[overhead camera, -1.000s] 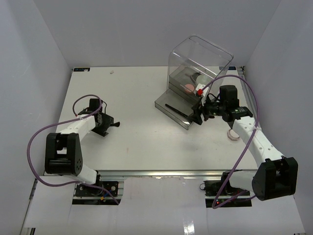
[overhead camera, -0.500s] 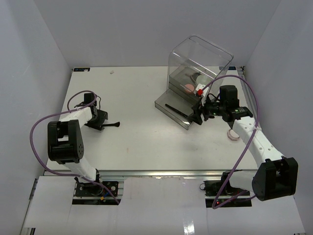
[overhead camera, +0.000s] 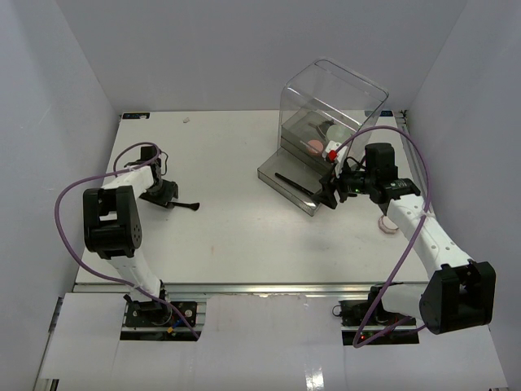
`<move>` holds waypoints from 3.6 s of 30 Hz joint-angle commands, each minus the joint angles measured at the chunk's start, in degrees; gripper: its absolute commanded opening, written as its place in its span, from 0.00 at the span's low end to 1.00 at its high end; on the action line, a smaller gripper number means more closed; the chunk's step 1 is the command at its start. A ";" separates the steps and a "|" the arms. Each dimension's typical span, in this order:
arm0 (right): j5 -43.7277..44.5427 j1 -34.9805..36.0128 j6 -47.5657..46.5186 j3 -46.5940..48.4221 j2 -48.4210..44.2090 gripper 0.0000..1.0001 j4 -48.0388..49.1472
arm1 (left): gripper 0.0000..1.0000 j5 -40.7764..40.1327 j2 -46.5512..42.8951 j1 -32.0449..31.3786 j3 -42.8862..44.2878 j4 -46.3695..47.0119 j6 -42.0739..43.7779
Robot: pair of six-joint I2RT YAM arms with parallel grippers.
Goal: Organize the makeup
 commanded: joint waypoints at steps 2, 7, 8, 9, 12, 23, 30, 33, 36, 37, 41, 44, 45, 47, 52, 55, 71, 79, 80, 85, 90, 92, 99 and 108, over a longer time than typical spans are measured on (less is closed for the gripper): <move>-0.39 -0.28 -0.36 0.10 -0.48 0.69 0.27 | 0.44 -0.60 4.92 0.41 1.50 -4.70 2.58; -0.56 -0.49 -0.36 0.01 -0.49 0.69 0.42 | 0.36 1.31 5.27 0.41 1.74 -4.32 3.73; -0.56 -0.52 -0.36 0.01 -0.38 0.69 0.40 | 0.34 1.70 5.08 0.38 1.64 -4.09 4.10; -0.56 -0.56 -0.36 0.01 -0.28 0.69 0.37 | 0.33 2.06 4.86 0.34 1.53 -3.84 4.45; -0.56 -0.57 -0.36 0.01 -0.12 0.69 0.43 | 0.30 4.34 3.80 -0.01 1.12 -2.60 5.26; -1.09 -0.67 -0.27 0.01 -0.55 0.69 0.43 | 0.24 11.96 -0.78 -6.93 -0.03 1.20 7.13; -1.18 -0.76 -0.27 0.01 -0.65 0.69 0.43 | 0.19 15.09 -3.73 -15.55 2.56 3.72 8.03; -1.26 -0.76 -0.19 0.01 -0.65 0.69 0.52 | 0.16 16.32 -5.44 -21.00 4.74 6.28 8.35; -1.19 -0.84 -0.18 -0.07 -0.65 0.69 0.58 | 0.14 16.50 -5.81 -24.75 7.61 7.15 7.84; -1.14 -0.81 -0.18 -0.07 -0.58 0.69 0.61 | 0.13 16.70 -5.32 -26.00 8.61 7.43 7.53; -0.65 -1.03 -0.36 -0.16 -0.21 0.69 0.61 | 0.11 17.83 -1.94 -29.41 12.14 8.63 6.24; -0.51 -1.76 -0.59 -0.16 -0.31 0.69 0.61 | 0.11 18.68 1.29 -32.11 16.45 9.97 4.47; -0.50 -2.16 -0.65 -0.19 -0.49 0.69 0.63 | 0.11 18.97 2.77 -32.73 18.43 10.24 3.73; -0.75 -3.02 -0.71 -0.31 -0.83 0.69 0.70 | 0.11 19.34 6.11 -34.25 21.93 10.40 2.69; -1.96 -5.13 -0.51 -0.71 -1.49 0.69 0.96 | 0.15 18.74 13.20 -37.08 32.58 10.40 -1.12; -2.36 -6.05 -0.43 -0.89 -1.73 0.69 1.16 | 0.25 18.86 17.48 -38.04 37.71 10.44 -3.30; -4.97 -10.88 -0.41 -1.69 -3.27 0.70 1.22 | 0.68 18.90 15.12 -39.41 37.03 13.90 0.60; -4.71 -21.26 4.57 -2.01 -5.70 0.72 1.54 | 0.70 17.90 -10.80 -37.71 11.08 27.46 31.28; -2.12 -22.00 6.51 -2.21 -5.75 0.74 2.07 | 0.74 18.59 -14.71 -37.21 8.05 29.19 34.53; 8.71 -23.17 14.86 -4.01 -2.85 0.78 6.23 | 0.98 13.61 -30.52 -35.60 -9.74 36.74 47.32; 15.62 -23.08 28.09 0.30 5.01 0.79 6.37 | 0.98 9.93 -39.22 -35.10 -14.50 38.41 53.06; 19.41 -23.08 31.42 1.83 7.88 0.78 6.59 | 0.98 8.75 -40.82 -35.10 -14.42 37.41 54.51; 26.86 -23.03 37.55 8.73 18.59 0.71 7.80 | 0.98 9.33 -44.66 -35.10 -17.32 37.44 54.15; 29.07 -22.28 43.59 17.27 33.22 0.62 6.32 | 0.98 8.25 -44.22 -35.10 -17.43 37.53 54.42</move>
